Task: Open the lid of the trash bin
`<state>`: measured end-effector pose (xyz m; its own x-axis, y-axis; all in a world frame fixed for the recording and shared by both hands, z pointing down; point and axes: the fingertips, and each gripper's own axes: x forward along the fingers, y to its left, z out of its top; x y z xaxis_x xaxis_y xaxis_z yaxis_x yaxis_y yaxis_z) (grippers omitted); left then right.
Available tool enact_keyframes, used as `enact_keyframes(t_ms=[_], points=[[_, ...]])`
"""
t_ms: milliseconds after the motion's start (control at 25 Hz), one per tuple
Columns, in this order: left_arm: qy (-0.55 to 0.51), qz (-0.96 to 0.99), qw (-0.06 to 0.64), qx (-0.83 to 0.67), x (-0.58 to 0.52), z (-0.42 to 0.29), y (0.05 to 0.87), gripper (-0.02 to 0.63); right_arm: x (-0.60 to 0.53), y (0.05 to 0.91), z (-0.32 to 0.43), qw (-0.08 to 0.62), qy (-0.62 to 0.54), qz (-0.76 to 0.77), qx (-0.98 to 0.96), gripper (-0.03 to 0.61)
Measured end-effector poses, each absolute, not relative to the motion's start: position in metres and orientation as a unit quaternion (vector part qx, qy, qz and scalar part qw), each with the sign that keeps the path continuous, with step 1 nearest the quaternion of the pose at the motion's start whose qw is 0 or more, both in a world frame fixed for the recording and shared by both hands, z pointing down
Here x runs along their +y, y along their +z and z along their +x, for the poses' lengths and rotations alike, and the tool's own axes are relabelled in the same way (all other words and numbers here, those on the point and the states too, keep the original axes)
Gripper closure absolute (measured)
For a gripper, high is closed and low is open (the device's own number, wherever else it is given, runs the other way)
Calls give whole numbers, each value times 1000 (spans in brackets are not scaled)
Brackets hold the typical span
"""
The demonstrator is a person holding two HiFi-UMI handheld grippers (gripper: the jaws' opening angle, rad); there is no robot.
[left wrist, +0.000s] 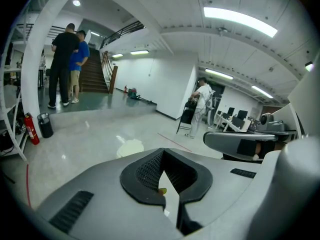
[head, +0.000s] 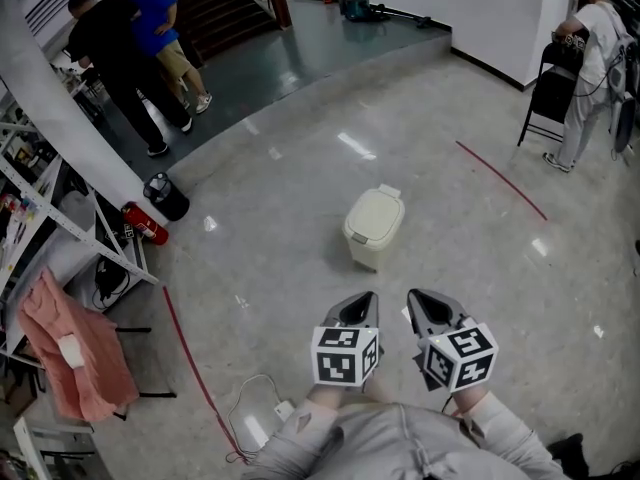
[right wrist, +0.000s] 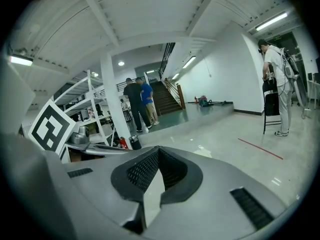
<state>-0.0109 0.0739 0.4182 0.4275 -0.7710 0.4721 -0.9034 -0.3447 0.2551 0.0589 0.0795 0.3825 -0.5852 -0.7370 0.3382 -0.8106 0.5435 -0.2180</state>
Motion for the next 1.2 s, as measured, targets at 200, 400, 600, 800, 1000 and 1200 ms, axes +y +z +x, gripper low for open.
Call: enact_keyframes(t_ms=[200,400,600,800,1000,1200], points=[[137,810,249,-512,34,-28,417,611,43,379,39,108,176,442,-873,575],[147,814,250,-503,-4,-41,421,611,5,382,21,115,179,442,-872,577],[158,818,255,-491,-40,-55,431,611,-33,388,6,116,185,450,-866,576],[165,821,261,-481,-68,-64,444,611,-60,399,-3,121,188,459,-860,577],[178,819,268,-474,-88,-66,458,611,-77,412,-5,131,199,464,-853,577],[188,815,278,-473,-105,-65,475,611,-93,423,-2,140,210,466,-848,577]])
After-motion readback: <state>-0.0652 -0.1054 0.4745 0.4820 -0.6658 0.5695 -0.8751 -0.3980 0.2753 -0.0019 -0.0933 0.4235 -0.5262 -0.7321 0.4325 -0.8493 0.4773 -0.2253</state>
